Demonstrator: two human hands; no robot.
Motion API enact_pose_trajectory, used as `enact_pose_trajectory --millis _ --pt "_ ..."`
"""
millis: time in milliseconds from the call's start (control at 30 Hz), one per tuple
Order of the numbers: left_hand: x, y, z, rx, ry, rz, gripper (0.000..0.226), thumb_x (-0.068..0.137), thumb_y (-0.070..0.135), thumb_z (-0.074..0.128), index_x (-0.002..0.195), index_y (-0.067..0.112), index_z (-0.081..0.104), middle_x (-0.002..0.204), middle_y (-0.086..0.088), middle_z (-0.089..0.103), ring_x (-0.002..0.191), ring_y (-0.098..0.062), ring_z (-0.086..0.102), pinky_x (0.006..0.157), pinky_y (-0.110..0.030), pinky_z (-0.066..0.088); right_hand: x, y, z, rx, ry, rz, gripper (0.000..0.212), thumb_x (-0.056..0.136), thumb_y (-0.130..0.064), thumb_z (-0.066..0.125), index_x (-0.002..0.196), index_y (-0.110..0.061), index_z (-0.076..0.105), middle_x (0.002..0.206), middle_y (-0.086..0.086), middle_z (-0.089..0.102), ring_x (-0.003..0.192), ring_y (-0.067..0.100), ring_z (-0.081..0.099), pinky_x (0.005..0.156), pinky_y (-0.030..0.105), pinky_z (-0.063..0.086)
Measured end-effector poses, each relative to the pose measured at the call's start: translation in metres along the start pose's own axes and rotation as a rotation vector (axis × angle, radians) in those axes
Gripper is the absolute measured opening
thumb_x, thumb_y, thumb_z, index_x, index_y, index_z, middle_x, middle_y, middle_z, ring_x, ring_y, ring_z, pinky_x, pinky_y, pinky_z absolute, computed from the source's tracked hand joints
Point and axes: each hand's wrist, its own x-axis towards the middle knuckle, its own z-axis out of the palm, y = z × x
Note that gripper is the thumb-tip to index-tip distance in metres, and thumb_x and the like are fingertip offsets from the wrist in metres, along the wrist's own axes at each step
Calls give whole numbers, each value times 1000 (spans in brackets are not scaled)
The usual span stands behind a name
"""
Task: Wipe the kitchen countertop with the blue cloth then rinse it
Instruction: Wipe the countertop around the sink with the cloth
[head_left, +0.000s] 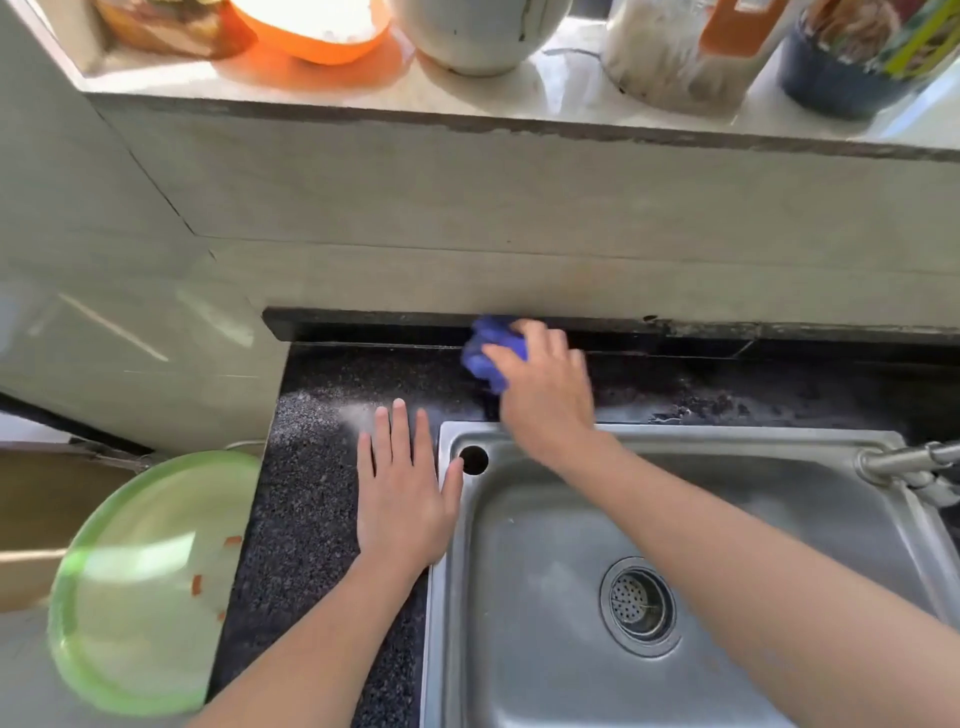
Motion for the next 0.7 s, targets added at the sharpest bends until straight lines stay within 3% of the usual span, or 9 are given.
enact_pose_trajectory --millis 67,133,233,333,400,467,533,633,700 --pt "0 0 1 -11 1 -10 71 96 52 21 146 4 38 156 -20 27 145 -36 22 117 -51 18 10 -29 21 -22 -108 -183 34 82 -20 49 113 -23 64 133 8 47 109 33 47 77 40 37" --pt "0 -1 2 -11 10 -15 71 96 53 21 146 5 37 156 -19 26 146 -35 21 117 -51 18 13 -17 30 -62 -137 -200 32 82 -22 46 107 -24 66 130 4 50 104 30 50 74 39 39" --pt "-1 -1 2 -13 12 -13 72 96 53 20 147 4 36 157 -19 25 146 -34 19 117 -50 15 -6 35 26 -51 -186 -25 39 77 -26 33 94 -23 68 120 7 58 90 32 55 67 38 40" --pt "-1 0 -2 -17 1 -13 73 97 54 16 148 5 34 157 -18 24 147 -33 17 117 -50 15 -36 109 15 -95 -203 224 32 83 -18 48 110 -25 63 135 7 47 106 35 47 79 42 39" --pt "-1 0 -3 -15 -12 -14 74 97 54 13 148 5 33 158 -18 24 147 -33 17 117 -51 16 -46 143 3 -111 -215 279 38 85 -16 55 121 -27 59 140 6 40 113 34 42 85 44 39" --pt "-1 0 -3 -13 -17 -16 74 97 54 14 148 5 34 157 -18 24 147 -34 18 117 -50 15 -41 150 -4 -110 -238 310 40 88 -17 53 124 -31 57 138 4 38 115 32 39 85 43 42" --pt "-1 0 -5 -28 -27 -12 74 97 55 13 147 5 36 157 -19 26 146 -34 20 117 -49 14 -30 144 -10 -40 -269 483 37 90 -20 47 123 -32 58 132 7 40 114 33 40 85 42 43" --pt "1 -9 -11 -85 -14 30 73 100 53 11 140 4 47 151 -19 38 141 -35 34 114 -44 16 -34 142 -28 55 -254 806 37 92 -33 44 124 -21 58 126 20 45 110 43 50 90 43 42" --pt "-3 -25 -16 -135 14 57 65 100 47 21 134 2 54 144 -20 47 135 -34 43 111 -41 21 -36 125 -44 92 -208 838 40 90 -35 49 126 -19 57 125 21 45 107 45 53 90 44 42"
